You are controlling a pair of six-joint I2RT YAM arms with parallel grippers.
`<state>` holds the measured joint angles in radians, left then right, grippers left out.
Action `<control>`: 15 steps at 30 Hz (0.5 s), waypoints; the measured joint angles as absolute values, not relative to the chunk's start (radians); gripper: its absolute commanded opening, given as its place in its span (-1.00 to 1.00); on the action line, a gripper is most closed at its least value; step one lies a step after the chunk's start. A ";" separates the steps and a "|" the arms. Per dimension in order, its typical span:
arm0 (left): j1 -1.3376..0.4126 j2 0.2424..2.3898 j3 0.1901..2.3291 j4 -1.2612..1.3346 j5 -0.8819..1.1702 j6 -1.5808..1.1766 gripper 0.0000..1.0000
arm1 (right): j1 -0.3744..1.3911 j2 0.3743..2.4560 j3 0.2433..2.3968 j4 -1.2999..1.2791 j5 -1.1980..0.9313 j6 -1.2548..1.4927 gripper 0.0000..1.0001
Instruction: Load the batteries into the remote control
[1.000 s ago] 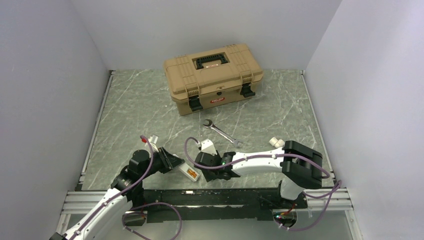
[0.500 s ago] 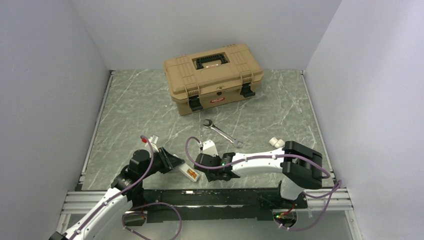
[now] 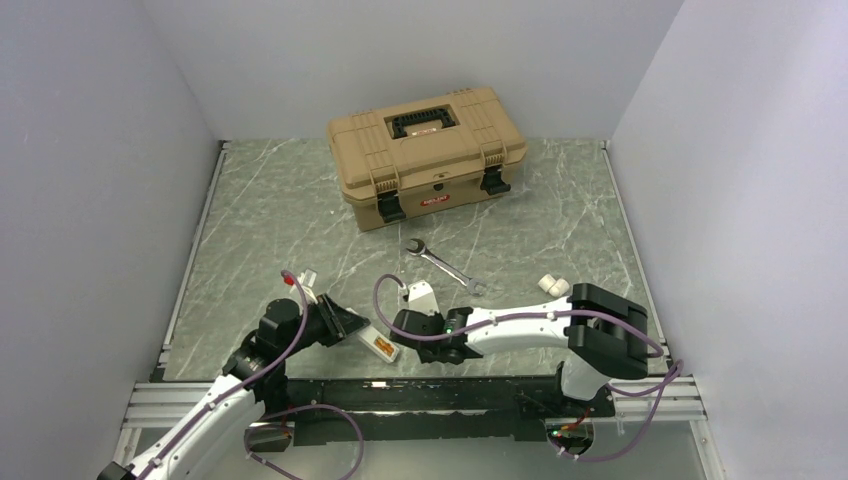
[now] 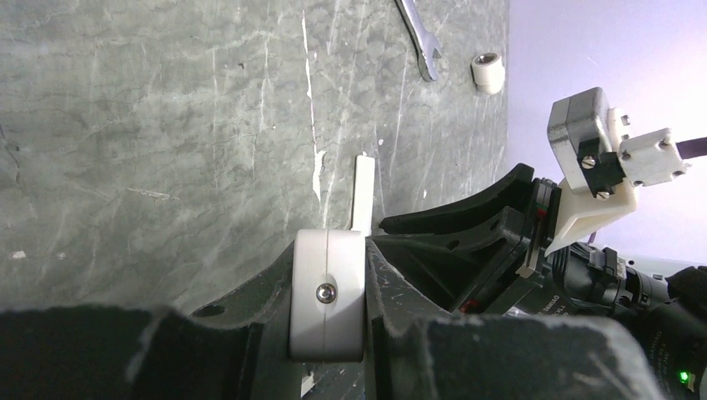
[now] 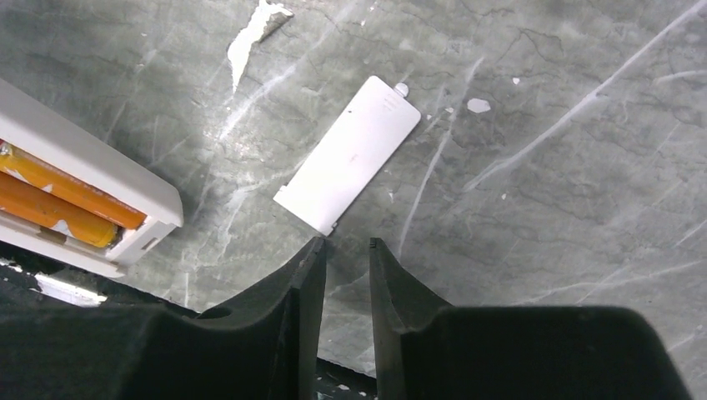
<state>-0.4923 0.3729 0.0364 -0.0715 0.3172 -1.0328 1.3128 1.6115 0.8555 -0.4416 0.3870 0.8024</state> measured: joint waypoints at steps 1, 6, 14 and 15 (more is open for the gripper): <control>-0.492 0.375 0.036 -0.072 0.317 -1.033 -0.98 | 1.312 1.607 0.850 -0.443 0.389 0.805 -0.38; -0.492 0.387 0.036 -0.069 0.318 -1.033 -0.98 | 1.312 1.590 0.842 -0.474 0.402 0.823 -0.02; -0.492 0.374 0.036 -0.074 0.317 -1.033 -0.97 | 1.311 1.580 0.855 -0.566 0.412 0.942 0.16; -0.492 0.368 0.036 -0.073 0.317 -1.033 -0.98 | 1.311 1.580 0.858 -0.580 0.411 0.965 0.17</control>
<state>-0.4923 0.3683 0.0364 -0.0731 0.3172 -1.0332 1.3109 1.5799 0.8577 -0.5797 0.4107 0.9653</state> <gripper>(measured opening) 0.279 0.571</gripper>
